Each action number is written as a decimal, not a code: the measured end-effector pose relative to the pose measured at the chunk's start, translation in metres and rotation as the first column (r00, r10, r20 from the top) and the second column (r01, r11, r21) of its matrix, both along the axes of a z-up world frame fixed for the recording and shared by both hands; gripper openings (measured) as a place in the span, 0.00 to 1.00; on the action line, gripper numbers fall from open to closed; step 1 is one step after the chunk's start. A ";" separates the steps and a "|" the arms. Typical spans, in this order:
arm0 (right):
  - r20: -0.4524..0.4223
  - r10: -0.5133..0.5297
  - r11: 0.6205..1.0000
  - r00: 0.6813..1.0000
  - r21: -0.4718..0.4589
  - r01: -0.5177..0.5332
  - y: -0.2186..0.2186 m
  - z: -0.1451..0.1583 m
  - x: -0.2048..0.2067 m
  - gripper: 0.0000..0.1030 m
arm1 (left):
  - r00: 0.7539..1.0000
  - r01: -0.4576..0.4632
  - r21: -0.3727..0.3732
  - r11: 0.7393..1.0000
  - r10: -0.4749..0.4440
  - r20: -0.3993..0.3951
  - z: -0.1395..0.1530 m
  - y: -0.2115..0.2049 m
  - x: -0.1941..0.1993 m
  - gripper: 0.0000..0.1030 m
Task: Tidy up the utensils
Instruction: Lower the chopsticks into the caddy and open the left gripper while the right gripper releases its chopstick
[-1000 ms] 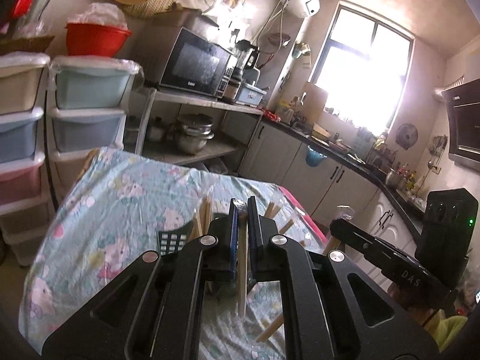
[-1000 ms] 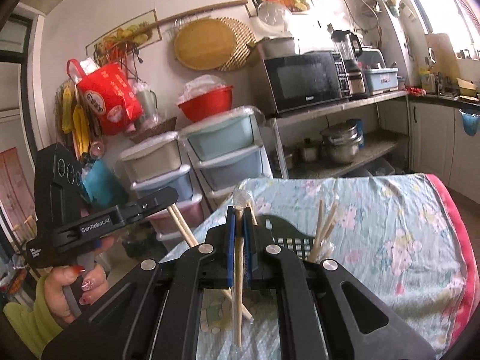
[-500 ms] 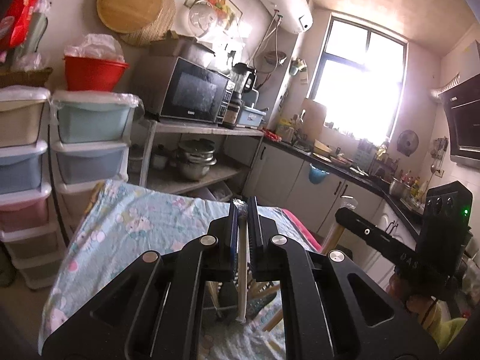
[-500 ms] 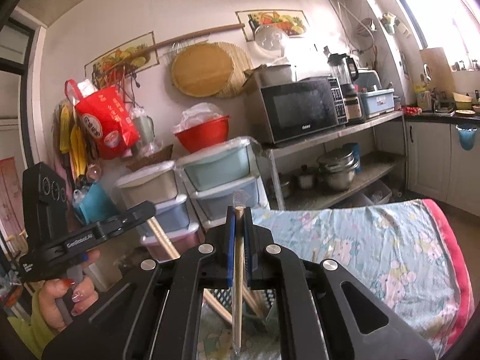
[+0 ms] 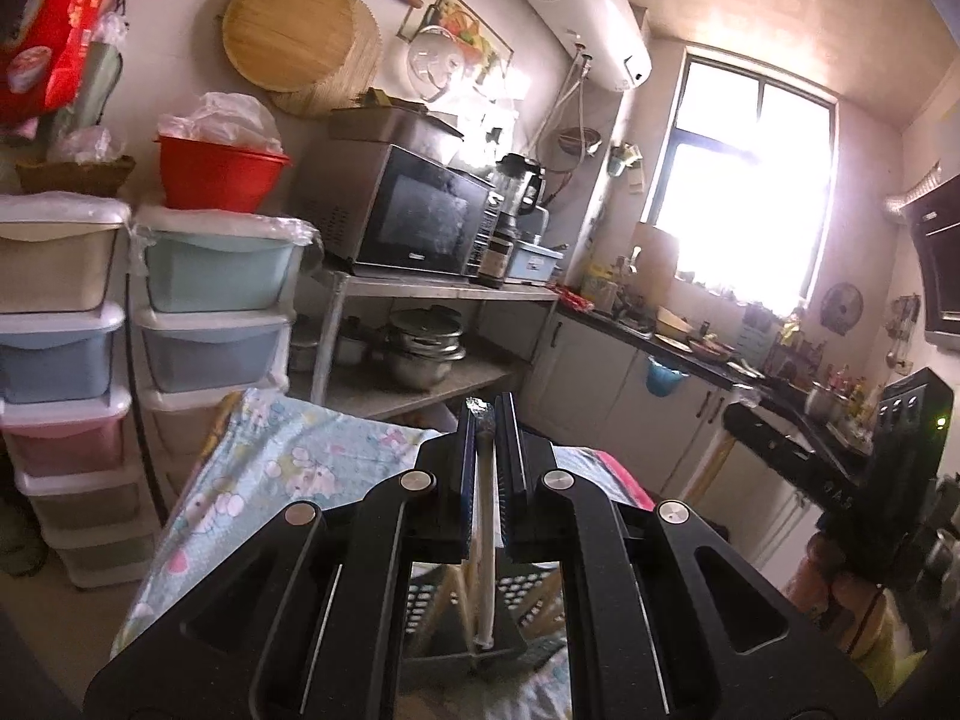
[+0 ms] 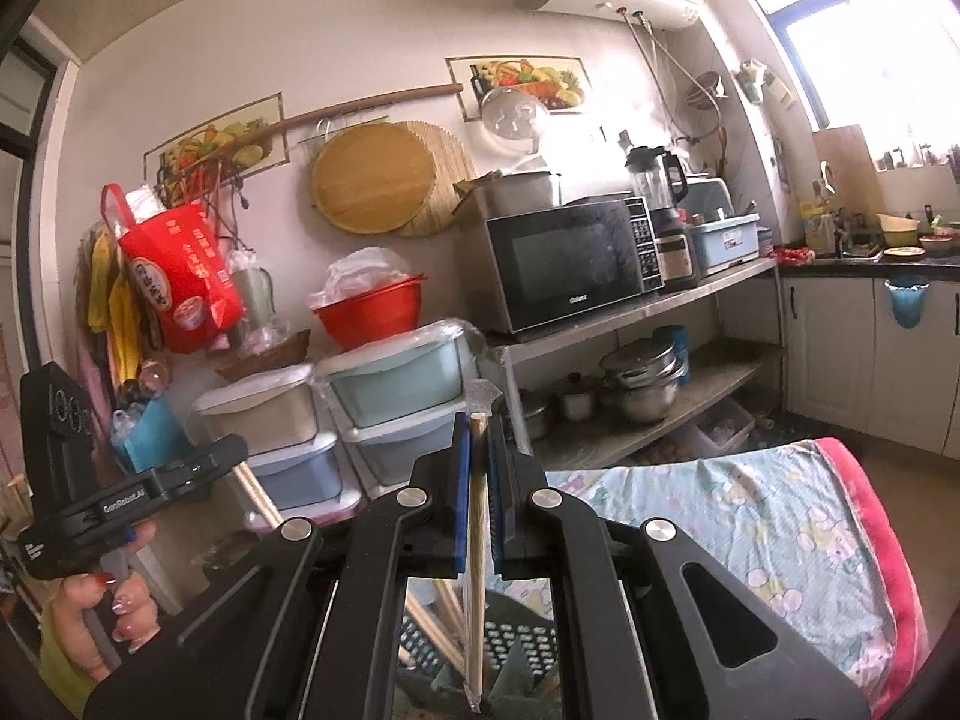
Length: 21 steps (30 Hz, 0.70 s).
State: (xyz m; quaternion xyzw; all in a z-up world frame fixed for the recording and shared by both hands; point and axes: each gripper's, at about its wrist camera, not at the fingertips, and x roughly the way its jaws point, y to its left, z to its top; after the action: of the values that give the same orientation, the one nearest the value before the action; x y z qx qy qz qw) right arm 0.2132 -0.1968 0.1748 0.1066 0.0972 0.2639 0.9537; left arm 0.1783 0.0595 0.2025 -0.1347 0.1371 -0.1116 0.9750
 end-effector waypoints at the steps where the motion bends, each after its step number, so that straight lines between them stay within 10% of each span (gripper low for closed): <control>1: 0.000 -0.009 1.000 1.000 0.000 0.009 0.000 -0.001 0.002 0.05 | 1.000 -0.012 0.006 1.000 0.012 -0.002 -0.001 0.001 0.002 0.04; 21: -0.051 -0.078 0.997 0.996 -0.021 0.077 0.001 -0.035 0.038 0.05 | 0.994 -0.032 0.027 0.999 0.035 -0.099 -0.046 -0.002 0.035 0.04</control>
State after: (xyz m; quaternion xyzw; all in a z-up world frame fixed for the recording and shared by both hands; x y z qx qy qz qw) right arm 0.2511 -0.1954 0.1397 0.1079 0.1204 0.2231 0.9613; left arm 0.2132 0.0579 0.1561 -0.1302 0.1847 -0.0866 0.9703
